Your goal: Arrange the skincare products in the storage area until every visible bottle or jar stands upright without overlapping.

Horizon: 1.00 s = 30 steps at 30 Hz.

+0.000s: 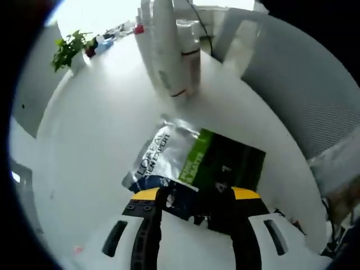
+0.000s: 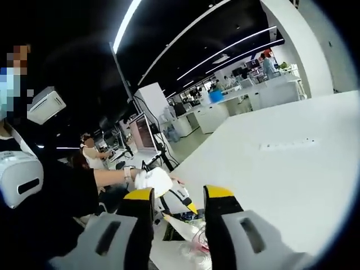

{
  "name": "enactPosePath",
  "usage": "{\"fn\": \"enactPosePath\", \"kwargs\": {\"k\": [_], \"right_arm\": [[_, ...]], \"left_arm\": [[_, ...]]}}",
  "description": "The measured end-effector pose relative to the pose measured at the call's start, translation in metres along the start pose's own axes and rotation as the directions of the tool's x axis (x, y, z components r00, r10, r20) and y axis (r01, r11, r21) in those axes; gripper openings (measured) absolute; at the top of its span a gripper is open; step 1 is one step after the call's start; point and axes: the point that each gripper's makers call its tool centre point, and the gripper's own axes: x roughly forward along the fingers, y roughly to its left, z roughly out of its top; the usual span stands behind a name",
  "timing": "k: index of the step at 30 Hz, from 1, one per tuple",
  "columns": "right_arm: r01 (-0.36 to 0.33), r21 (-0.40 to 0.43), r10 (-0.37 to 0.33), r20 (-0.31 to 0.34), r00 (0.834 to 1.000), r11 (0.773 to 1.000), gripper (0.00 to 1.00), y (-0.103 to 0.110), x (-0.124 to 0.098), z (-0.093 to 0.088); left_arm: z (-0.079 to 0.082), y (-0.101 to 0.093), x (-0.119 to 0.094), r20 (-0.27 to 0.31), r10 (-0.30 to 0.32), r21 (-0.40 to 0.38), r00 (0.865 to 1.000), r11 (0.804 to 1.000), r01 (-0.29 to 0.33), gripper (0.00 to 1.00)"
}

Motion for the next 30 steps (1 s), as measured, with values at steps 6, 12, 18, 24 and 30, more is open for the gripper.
{"fn": "enactPosePath", "kwargs": {"k": [6, 12, 18, 24, 30], "right_arm": [[0.061, -0.064, -0.065, -0.075, 0.995, 0.996, 0.49, -0.006, -0.018, -0.013], [0.079, -0.075, -0.088, -0.125, 0.988, 0.994, 0.55, -0.01, -0.028, -0.028], [0.073, -0.044, -0.078, -0.133, 0.988, 0.996, 0.55, -0.009, -0.03, -0.037], [0.09, -0.051, -0.097, -0.149, 0.984, 0.995, 0.56, -0.009, -0.033, -0.043], [0.113, -0.064, -0.123, -0.18, 0.976, 0.992, 0.57, -0.011, -0.039, -0.055]], "left_arm": [[0.001, 0.005, 0.003, -0.003, -0.01, 0.041, 1.0, 0.999, 0.01, 0.53], [0.002, 0.001, 0.006, -0.019, -0.059, 0.065, 0.998, 0.996, 0.06, 0.5], [0.005, 0.001, 0.009, -0.082, -0.094, 0.107, 0.992, 0.989, 0.102, 0.5], [0.003, 0.002, 0.01, -0.115, -0.078, 0.09, 0.99, 0.992, 0.089, 0.5], [0.008, 0.006, 0.011, -0.074, -0.016, -0.095, 0.997, 0.995, 0.009, 0.47]]}}
